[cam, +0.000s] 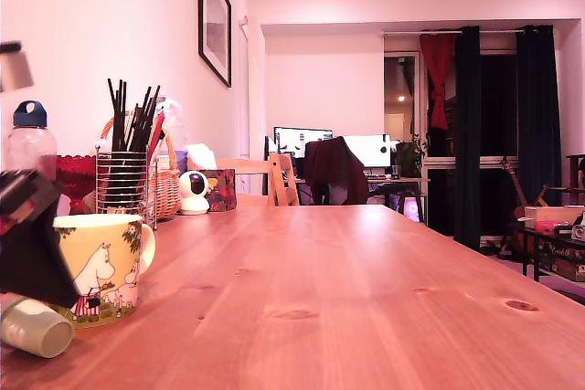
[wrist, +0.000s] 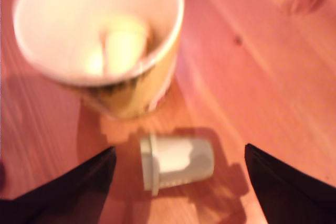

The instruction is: Pick the coffee capsule and then drop it inside the coffee cup in front of you

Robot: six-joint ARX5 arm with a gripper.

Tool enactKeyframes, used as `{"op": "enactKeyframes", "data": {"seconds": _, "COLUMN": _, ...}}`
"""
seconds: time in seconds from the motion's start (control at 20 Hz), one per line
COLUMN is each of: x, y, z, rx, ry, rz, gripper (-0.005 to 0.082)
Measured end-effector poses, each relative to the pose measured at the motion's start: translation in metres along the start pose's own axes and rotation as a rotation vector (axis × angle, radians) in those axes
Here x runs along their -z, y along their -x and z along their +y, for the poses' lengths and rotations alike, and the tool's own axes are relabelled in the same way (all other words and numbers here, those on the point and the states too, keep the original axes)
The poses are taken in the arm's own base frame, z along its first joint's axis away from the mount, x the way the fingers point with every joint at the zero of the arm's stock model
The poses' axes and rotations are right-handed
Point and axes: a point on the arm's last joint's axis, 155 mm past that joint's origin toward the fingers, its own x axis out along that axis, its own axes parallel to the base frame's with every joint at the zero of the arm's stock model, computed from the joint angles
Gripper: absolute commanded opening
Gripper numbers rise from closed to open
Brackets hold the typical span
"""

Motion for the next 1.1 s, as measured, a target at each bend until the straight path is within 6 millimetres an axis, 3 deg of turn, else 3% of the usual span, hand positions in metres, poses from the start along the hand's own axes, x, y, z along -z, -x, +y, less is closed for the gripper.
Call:
{"op": "enactKeyframes", "data": {"seconds": 0.25, "x": -0.010, "y": 0.000, "z": -0.001, "rx": 0.004, "ry": -0.022, "rz": -0.048, "gripper": 0.0709}}
{"op": "enactKeyframes", "data": {"seconds": 0.85, "x": 0.018, "y": -0.023, "z": -0.003, "rx": 0.067, "ry": -0.013, "rz": 0.048, "gripper": 0.0709}}
{"op": "enactKeyframes", "data": {"seconds": 1.1, "x": 0.017, "y": -0.025, "z": -0.006, "rx": 0.083, "ry": -0.014, "rz": 0.041, "gripper": 0.0709}}
